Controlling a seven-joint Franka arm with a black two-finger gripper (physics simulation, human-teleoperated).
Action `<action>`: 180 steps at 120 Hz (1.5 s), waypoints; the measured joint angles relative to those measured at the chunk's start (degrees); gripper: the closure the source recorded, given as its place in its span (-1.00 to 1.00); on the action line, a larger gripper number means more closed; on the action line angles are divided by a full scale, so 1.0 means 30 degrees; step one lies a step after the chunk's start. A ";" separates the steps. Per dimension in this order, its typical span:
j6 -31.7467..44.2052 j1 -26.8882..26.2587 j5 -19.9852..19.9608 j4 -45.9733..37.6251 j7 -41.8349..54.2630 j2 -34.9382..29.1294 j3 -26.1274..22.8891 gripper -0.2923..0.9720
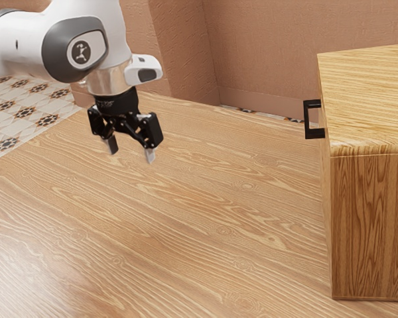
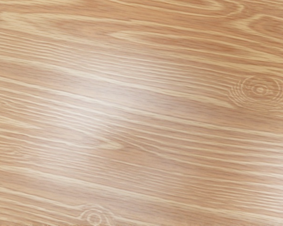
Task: Pull the drawer handle with one arm to open the drawer
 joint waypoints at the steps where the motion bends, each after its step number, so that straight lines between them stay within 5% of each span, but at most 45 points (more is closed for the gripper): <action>1: -0.0005 0.0006 0.0000 0.0002 -0.0015 0.0003 -0.0002 -0.54; 56: 0.0475 0.0849 -0.1198 0.1830 -0.0888 -0.1967 -0.0244 -0.54; 79: 0.2794 0.0877 -0.2996 0.1834 -0.1570 0.0004 -0.0259 -0.54; 113: 0.4899 -0.0202 -0.4527 0.1842 -0.2269 0.0266 -0.0388 -0.54; 180: 0.7095 -0.0691 -0.5090 0.2911 -0.2938 0.1484 -0.2568 -0.54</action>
